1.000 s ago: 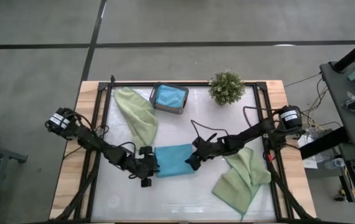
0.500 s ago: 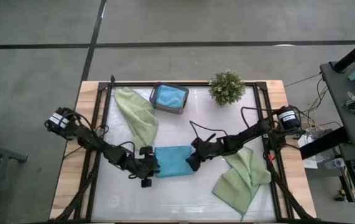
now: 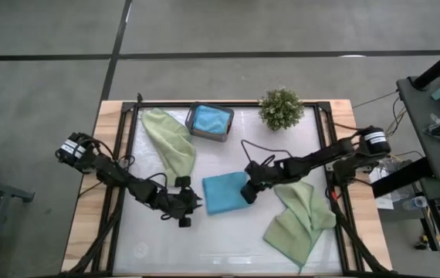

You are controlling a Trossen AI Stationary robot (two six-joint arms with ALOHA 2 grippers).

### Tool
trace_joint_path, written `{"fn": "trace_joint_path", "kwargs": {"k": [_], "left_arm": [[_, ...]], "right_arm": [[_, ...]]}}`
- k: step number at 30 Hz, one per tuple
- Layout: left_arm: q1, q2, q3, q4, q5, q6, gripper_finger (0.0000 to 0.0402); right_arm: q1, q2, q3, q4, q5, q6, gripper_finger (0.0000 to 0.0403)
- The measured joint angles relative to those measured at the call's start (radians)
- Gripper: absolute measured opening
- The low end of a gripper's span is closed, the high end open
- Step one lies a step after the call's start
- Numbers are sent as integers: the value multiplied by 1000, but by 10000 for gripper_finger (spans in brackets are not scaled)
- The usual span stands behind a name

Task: Fold microfiber towels
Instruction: Fold the blue microfiber towel

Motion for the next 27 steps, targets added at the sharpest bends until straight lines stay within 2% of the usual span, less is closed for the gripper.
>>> {"fn": "trace_joint_path", "kwargs": {"k": [5,10,20,27], "left_arm": [[29,34,-7,50,-8,29,81],[66,81,-8,165,-9,86,81],[141,249,2,374,-10,118,81],[146,286,13,429,-6,156,81]], "right_arm": [[-25,-64,67,-262,9,-16,13],[-37,-41,164,-426,11,-43,13],[-46,143,413,-634,11,-95,13],[-51,284,598,-684,8,-152,13]]}}
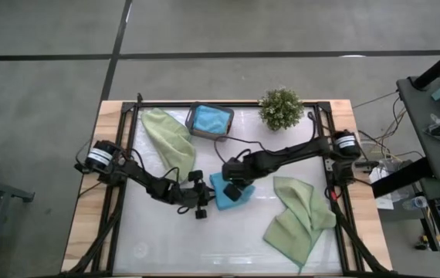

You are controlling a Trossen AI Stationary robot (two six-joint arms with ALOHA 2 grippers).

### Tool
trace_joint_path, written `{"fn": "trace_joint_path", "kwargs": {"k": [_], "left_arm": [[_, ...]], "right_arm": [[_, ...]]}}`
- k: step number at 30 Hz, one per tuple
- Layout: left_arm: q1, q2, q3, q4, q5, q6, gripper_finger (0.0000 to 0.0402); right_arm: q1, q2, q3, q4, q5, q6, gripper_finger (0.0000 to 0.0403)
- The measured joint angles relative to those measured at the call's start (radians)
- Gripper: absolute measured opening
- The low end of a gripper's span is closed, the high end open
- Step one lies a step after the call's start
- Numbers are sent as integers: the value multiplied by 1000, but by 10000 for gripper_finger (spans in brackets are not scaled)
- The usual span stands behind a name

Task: Fold microfiber towels
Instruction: Fold the blue microfiber towel

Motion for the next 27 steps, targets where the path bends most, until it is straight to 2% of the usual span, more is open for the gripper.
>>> {"fn": "trace_joint_path", "kwargs": {"k": [7,18,22,27], "left_arm": [[0,0,-1,-2,4,23,81],[0,1,-2,-3,7,23,81],[0,1,-3,-3,8,23,81],[0,2,-3,-2,8,23,81]], "right_arm": [[-2,76,130,-30,-2,-5,13],[0,136,189,-7,-3,11,17],[0,145,195,-3,-3,10,51],[3,145,195,32,-2,2,114]]}}
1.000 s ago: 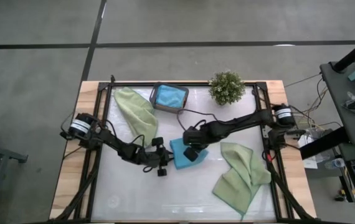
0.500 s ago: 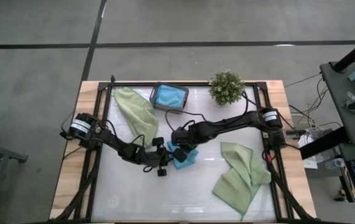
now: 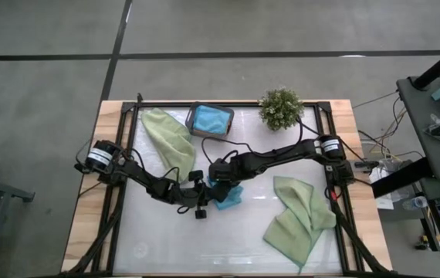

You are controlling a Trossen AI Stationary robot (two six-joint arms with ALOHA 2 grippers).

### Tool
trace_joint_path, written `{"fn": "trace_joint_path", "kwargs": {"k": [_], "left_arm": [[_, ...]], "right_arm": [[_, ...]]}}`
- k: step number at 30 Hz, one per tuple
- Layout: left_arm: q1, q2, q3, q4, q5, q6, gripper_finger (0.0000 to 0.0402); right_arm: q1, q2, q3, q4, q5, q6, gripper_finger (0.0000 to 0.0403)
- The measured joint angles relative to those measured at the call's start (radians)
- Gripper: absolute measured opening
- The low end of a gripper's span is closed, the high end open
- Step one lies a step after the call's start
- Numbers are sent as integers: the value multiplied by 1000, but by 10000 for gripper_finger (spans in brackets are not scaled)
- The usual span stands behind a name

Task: Fold microfiber towels
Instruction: Fold the blue microfiber towel

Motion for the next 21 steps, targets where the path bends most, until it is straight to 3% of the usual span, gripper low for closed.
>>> {"fn": "trace_joint_path", "kwargs": {"k": [9,16,21], "left_arm": [[0,0,0,0,0,0,81],[-1,0,0,-1,0,-2,81],[-1,1,0,-2,0,-2,81]], "right_arm": [[22,-2,34,42,-8,-18,192],[55,-10,72,-10,-41,-146,203],[91,-28,81,-74,25,-137,203]]}}
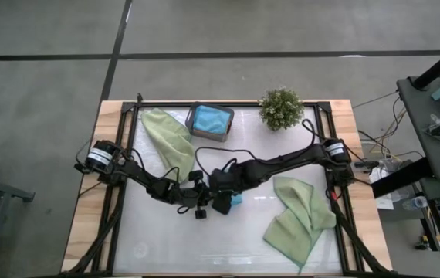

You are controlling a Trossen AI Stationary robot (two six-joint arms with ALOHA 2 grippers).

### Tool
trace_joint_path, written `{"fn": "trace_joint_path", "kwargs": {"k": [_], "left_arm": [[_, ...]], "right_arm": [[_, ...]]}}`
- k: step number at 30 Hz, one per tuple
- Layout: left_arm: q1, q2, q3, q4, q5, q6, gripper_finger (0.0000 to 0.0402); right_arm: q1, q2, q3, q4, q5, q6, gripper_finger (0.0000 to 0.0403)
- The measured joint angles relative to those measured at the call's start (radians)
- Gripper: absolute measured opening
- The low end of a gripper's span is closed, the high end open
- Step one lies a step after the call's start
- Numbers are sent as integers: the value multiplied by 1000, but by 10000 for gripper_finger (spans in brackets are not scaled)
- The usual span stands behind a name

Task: Fold microfiber towels
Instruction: Fold the blue microfiber towel

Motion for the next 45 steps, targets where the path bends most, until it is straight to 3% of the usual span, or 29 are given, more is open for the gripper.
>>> {"fn": "trace_joint_path", "kwargs": {"k": [7,16,20,27,45], "left_arm": [[0,0,0,0,0,-1,81],[0,0,0,1,1,-1,81],[-1,0,0,0,1,-1,81],[-1,0,0,1,1,-1,81],[-1,0,0,0,1,-1,81]], "right_arm": [[29,7,-47,12,87,84,203],[34,59,-56,65,83,90,193],[34,66,-56,86,84,86,146],[34,68,-56,129,84,40,21],[33,63,-38,155,63,30,9]]}}
